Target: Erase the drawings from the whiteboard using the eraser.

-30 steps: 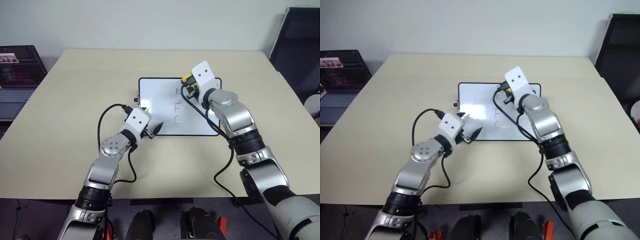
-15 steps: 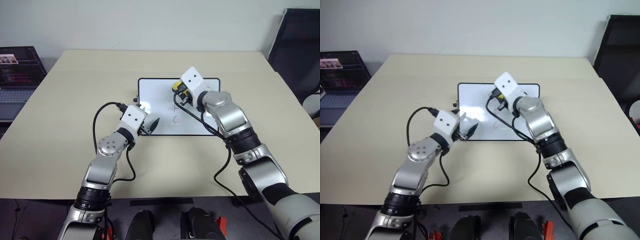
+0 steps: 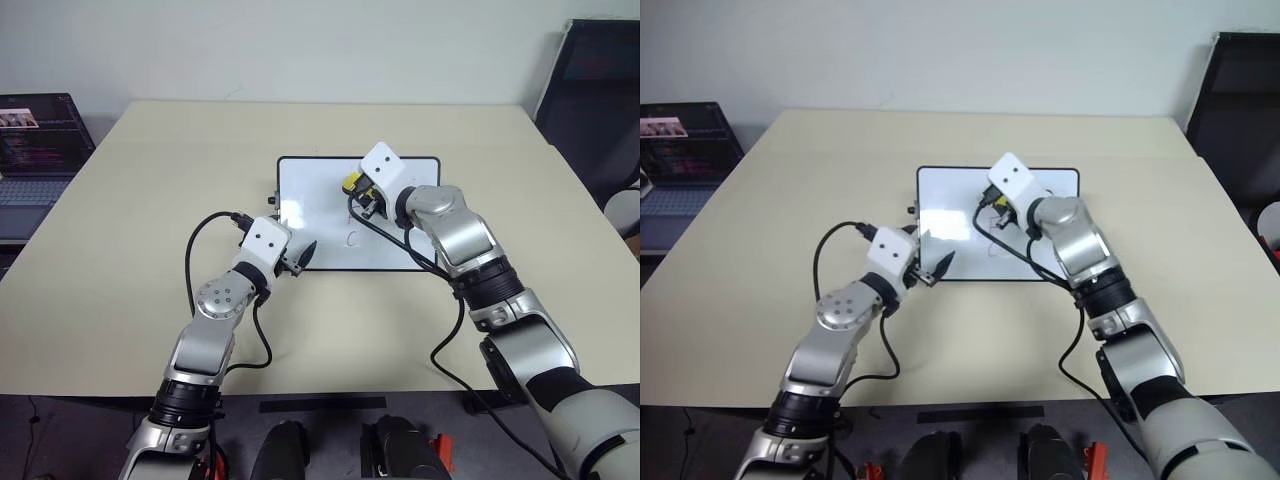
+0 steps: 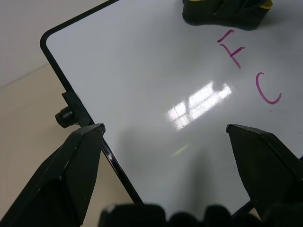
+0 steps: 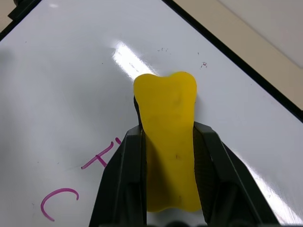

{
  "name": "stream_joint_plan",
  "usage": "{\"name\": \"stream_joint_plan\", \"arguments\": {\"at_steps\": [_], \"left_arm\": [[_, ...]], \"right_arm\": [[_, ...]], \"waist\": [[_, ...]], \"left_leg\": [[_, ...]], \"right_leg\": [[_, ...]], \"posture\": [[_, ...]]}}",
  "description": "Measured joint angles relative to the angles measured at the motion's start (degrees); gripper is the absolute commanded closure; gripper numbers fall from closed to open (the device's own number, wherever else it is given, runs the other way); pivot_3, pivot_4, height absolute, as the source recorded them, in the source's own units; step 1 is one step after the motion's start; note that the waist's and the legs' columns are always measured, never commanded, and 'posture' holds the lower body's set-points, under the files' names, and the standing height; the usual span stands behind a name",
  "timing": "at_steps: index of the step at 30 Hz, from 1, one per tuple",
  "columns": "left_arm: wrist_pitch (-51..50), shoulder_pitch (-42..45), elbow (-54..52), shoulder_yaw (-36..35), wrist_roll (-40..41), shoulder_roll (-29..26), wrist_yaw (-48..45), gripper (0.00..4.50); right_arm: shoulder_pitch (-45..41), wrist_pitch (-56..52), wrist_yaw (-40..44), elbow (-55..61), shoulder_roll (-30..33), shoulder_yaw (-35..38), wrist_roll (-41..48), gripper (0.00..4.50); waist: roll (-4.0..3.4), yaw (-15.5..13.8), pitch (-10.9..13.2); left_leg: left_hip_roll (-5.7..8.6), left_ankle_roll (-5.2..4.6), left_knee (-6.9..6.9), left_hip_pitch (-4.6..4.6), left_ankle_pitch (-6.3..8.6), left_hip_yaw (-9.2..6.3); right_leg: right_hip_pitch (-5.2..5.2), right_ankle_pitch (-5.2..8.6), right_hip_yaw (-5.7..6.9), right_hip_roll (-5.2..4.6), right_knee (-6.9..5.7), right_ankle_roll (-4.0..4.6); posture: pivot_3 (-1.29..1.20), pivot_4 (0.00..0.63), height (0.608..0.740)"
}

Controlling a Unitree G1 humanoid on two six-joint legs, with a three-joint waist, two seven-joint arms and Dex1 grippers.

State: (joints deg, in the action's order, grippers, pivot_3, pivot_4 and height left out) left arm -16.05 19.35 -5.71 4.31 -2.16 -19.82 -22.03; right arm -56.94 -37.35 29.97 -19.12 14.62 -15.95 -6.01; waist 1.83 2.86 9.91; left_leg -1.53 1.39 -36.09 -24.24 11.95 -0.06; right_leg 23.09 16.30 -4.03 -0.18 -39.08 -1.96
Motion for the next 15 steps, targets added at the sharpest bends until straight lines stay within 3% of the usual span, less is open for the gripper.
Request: {"name": "stream_joint_plan", "arguments": {"at_steps": [15], "left_arm": [[3.87, 3.62, 4.62, 1.09, -0.02, 1.09, -1.34, 0.00]], "right_arm": [[-4.23, 1.51, -7.26, -1.79, -1.30, 3.48, -0.10, 3.53]], "waist": [[-0.01, -0.24, 0.01]], "left_leg": [[0.00, 0.00, 0.04, -0.14, 0.00, 0.02]], "right_leg": [[0.14, 0.00, -0.01, -0.01, 0.05, 0.00]], "posture": [[0.00, 0.150, 0.740]]}}
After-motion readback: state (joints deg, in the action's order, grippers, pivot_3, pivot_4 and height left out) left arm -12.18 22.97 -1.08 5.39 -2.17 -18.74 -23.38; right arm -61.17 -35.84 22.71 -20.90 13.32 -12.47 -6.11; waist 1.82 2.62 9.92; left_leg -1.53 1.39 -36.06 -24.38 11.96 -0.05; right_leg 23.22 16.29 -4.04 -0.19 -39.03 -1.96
